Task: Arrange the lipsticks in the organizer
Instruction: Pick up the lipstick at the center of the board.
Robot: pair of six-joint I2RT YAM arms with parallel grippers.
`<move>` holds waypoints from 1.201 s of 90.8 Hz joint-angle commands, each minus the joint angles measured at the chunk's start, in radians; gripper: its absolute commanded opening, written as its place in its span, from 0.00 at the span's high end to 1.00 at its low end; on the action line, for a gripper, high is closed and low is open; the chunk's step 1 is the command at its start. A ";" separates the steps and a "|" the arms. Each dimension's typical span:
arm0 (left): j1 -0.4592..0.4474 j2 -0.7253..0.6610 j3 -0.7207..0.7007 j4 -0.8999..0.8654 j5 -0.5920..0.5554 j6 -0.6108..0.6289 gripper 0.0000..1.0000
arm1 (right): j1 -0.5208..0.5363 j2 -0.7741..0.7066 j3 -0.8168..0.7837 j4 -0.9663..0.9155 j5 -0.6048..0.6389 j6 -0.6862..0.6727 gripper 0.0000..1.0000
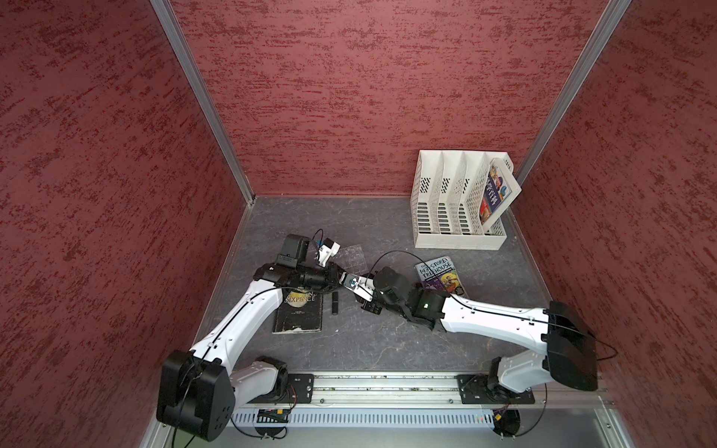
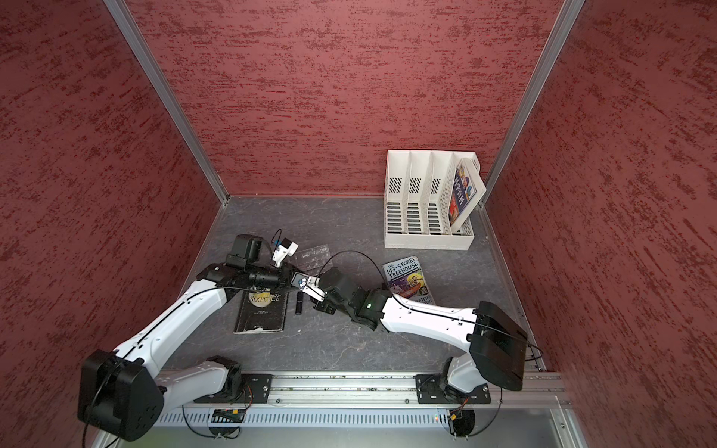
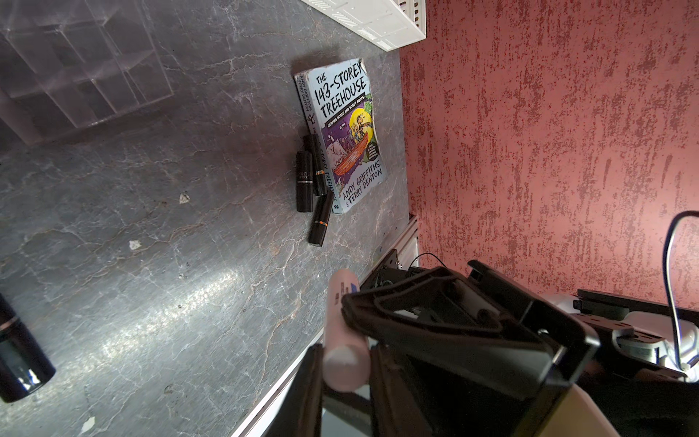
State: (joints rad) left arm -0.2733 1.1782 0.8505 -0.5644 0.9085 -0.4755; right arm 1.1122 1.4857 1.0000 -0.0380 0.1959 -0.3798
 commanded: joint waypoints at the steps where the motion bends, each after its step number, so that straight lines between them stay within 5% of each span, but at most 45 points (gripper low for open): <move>1: 0.022 0.022 0.007 0.052 -0.007 -0.006 0.83 | 0.006 -0.003 0.017 0.043 0.022 0.047 0.52; 27: 0.082 0.037 -0.042 0.278 -0.008 -0.129 0.84 | -0.061 -0.134 -0.055 0.005 -0.017 0.276 0.41; 50: 0.024 -0.053 -0.247 0.855 -0.191 -0.353 0.83 | -0.336 -0.252 -0.048 -0.161 -0.230 1.052 0.39; 63: -0.077 -0.046 -0.307 1.048 -0.310 -0.395 0.83 | -0.438 -0.229 -0.098 -0.052 -0.468 1.404 0.42; 76: -0.138 -0.028 -0.312 1.130 -0.338 -0.422 0.83 | -0.448 -0.158 -0.087 0.031 -0.552 1.531 0.44; 109: -0.157 -0.017 -0.344 1.213 -0.334 -0.463 0.83 | -0.450 -0.100 -0.108 0.163 -0.544 1.658 0.49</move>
State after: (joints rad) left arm -0.4198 1.1503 0.5159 0.5556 0.5686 -0.9142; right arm 0.6655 1.3697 0.9192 0.0143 -0.3328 1.1946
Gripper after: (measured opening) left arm 0.216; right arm 0.515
